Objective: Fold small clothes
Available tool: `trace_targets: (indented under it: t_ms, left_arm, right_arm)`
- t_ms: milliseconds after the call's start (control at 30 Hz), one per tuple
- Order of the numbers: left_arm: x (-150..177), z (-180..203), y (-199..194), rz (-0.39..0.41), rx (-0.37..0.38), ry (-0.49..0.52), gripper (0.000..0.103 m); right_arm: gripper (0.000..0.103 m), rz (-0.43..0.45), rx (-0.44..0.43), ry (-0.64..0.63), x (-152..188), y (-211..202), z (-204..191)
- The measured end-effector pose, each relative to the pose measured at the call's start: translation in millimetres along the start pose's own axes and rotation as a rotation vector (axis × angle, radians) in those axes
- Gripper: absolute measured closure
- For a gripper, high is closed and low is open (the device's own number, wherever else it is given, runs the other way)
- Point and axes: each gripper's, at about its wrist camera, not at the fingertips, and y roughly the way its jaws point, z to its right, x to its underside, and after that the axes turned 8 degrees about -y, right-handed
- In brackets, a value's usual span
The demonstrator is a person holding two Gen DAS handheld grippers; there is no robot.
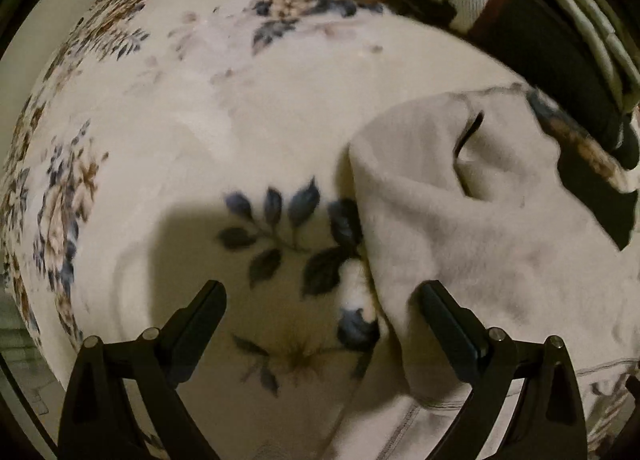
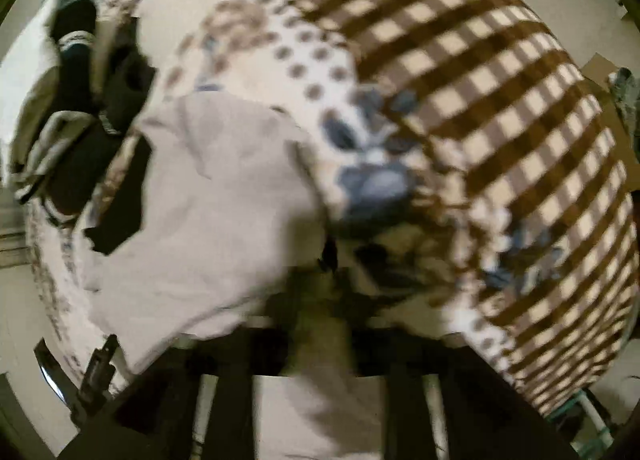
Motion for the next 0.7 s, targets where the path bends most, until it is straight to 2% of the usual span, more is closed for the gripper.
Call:
trace_targets:
  t_ms: [33,133,233,300,433,533,567,633,700]
  left_arm:
    - [-2.9,-0.4,-11.9,0.03,0.015,0.006,0.003]
    - [-12.9,7.8,-50.4,0.102,0.086,0.029,0.003]
    - [-25.7,40.0,-69.0,0.167,0.088,0.139,0.003]
    - [-39.5,66.8,-63.0,0.172,0.075,0.21,0.003]
    - [-63.4,124.3,-24.4,0.133,-0.003,0.376,0.003]
    - [-69.3,144.6,3.6,0.125,-0.088,0.465,0.003]
    - [-71.5,146.2,11.6,0.119,-0.11,0.472,0.003]
    - [-77.9,141.9,21.8,0.096,-0.108,0.442,0.003]
    - [-82.8,132.6,22.5,0.083,-0.084,0.402,0.003]
  right_arm:
    - [0.037,0.014,-0.013,-0.002,-0.3,-7.4,2.1]
    - [0.03,0.064,-0.006,-0.089,-7.5,-32.6,-10.2]
    - [0.022,0.1,0.0,-0.198,-25.7,-43.3,-36.4]
    - [0.022,0.115,0.003,-0.248,-44.0,-40.5,-57.8]
    - [0.022,0.1,0.017,-0.348,-92.2,-8.9,-111.7]
    - [0.022,0.052,0.112,-0.491,-120.8,27.4,-150.2]
    - [0.024,0.029,0.138,-0.52,-125.8,37.8,-156.9]
    - [0.049,0.013,0.235,-0.532,-137.9,55.1,-160.2]
    - [0.05,0.026,0.251,-0.447,-152.0,56.6,-147.8]
